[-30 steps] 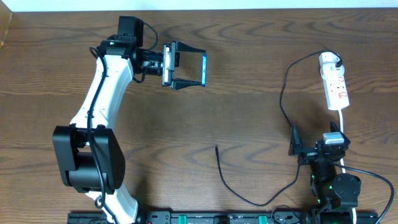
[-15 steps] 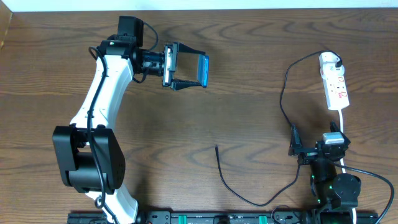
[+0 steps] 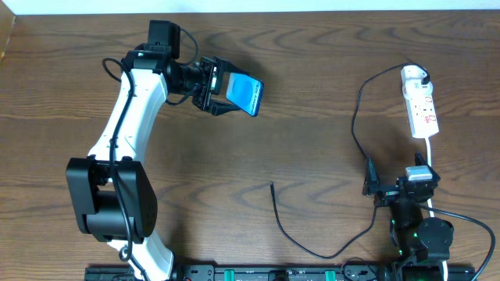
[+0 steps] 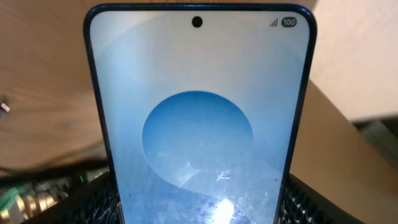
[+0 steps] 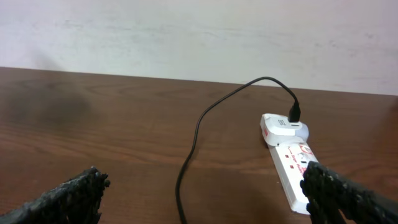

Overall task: Plug charger to phone and switch on socket
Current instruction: 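Rotate the held phone with the left gripper toward the right, then raise the right gripper and move it left toward the phone's edge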

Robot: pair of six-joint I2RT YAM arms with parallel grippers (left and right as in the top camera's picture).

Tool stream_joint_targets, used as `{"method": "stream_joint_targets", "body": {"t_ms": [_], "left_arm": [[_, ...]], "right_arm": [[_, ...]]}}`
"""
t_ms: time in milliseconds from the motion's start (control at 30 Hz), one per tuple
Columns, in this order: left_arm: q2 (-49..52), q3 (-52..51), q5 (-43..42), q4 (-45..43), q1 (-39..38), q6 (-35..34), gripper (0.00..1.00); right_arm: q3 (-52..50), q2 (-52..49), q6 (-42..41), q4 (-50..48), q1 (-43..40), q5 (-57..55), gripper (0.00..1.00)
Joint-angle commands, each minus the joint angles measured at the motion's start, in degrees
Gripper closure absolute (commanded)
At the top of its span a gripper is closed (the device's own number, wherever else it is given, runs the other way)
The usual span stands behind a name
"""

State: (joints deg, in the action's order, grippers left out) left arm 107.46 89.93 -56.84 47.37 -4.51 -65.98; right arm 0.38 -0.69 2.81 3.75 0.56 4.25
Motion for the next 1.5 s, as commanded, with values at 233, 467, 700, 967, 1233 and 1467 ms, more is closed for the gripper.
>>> {"method": "stream_joint_targets", "body": {"t_ms": [233,467,700,967,1233,1467], "left_arm": [[-1.90,1.79,8.55,-0.11,0.20,1.29,0.93],[-1.90,1.79,11.87,-0.11,0.20,1.29,0.93],[-1.90,1.79,12.61,-0.11,0.20,1.29,0.93],[-1.90,1.79,12.57,-0.11,0.20,1.27,0.93],[-1.90,1.79,12.55,-0.11,0.20,1.27,0.93],[-1.90,1.79,12.55,-0.11,0.20,1.27,0.93]], "right_arm": [[-0.07,0.35,1.57,0.52,0.28,-3.89,0.01],[-0.07,0.35,1.57,0.31,0.24,-4.33,0.01],[-0.07,0.37,1.55,-0.33,0.24,-3.32,0.01],[0.09,0.37,-3.28,-4.31,0.24,2.36,0.01],[8.50,-4.44,-5.99,0.42,0.24,4.33,0.01],[24.92,-21.40,-7.34,5.62,0.24,9.68,0.01]]}}
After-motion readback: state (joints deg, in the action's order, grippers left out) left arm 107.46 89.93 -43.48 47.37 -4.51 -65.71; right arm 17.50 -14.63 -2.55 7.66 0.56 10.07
